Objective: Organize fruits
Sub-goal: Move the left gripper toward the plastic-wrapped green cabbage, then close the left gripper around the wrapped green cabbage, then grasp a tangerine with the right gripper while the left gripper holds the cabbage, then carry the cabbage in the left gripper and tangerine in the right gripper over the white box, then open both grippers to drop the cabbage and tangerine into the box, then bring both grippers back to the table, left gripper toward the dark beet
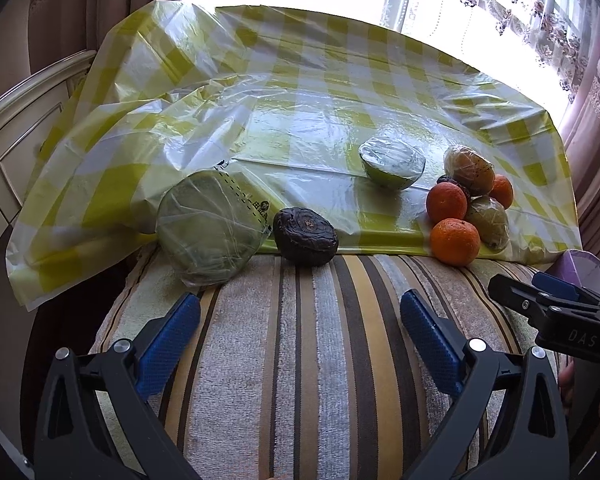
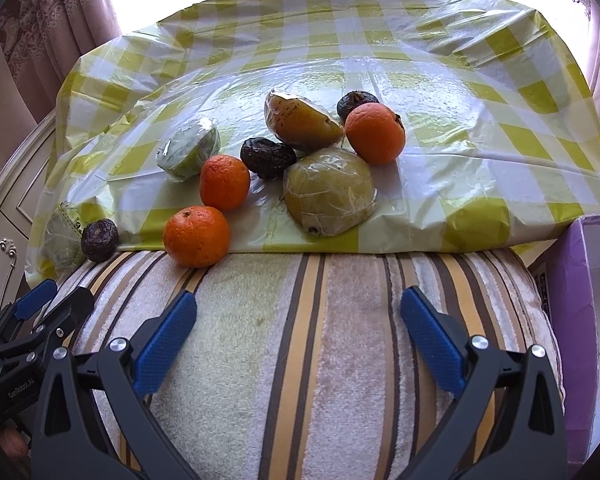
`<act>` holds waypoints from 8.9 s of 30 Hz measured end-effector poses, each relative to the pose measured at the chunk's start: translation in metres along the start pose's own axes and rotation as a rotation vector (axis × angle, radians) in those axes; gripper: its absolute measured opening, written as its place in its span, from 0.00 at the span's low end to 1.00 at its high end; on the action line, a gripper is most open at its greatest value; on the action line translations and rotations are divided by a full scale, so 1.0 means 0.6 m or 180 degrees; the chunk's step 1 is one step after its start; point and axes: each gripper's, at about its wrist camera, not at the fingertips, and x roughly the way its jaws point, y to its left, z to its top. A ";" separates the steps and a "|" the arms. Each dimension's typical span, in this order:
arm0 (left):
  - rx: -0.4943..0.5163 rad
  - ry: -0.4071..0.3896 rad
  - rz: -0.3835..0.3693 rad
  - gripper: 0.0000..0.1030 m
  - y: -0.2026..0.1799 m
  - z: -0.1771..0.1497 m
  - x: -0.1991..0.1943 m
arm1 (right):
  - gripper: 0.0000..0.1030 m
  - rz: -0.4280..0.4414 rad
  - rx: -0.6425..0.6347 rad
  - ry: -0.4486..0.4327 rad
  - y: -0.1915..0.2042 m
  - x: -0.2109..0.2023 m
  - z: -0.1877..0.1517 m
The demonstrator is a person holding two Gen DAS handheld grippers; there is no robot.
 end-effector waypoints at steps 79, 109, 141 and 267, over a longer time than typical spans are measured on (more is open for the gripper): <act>-0.0068 0.0252 0.0399 0.54 0.013 0.059 0.041 | 0.99 0.0019 0.0142 -0.0191 -0.046 -0.023 0.015; -0.0075 0.0104 0.0242 0.54 0.012 0.059 0.010 | 0.47 0.0372 -0.0484 0.0064 0.099 0.030 0.051; 0.0478 -0.0033 0.0000 0.54 -0.143 0.070 -0.039 | 0.39 0.0534 0.0000 -0.0477 -0.067 -0.109 0.035; 0.1624 -0.0100 -0.1237 0.85 -0.506 0.019 -0.006 | 0.98 -0.1456 0.0806 -0.0818 -0.395 -0.244 -0.023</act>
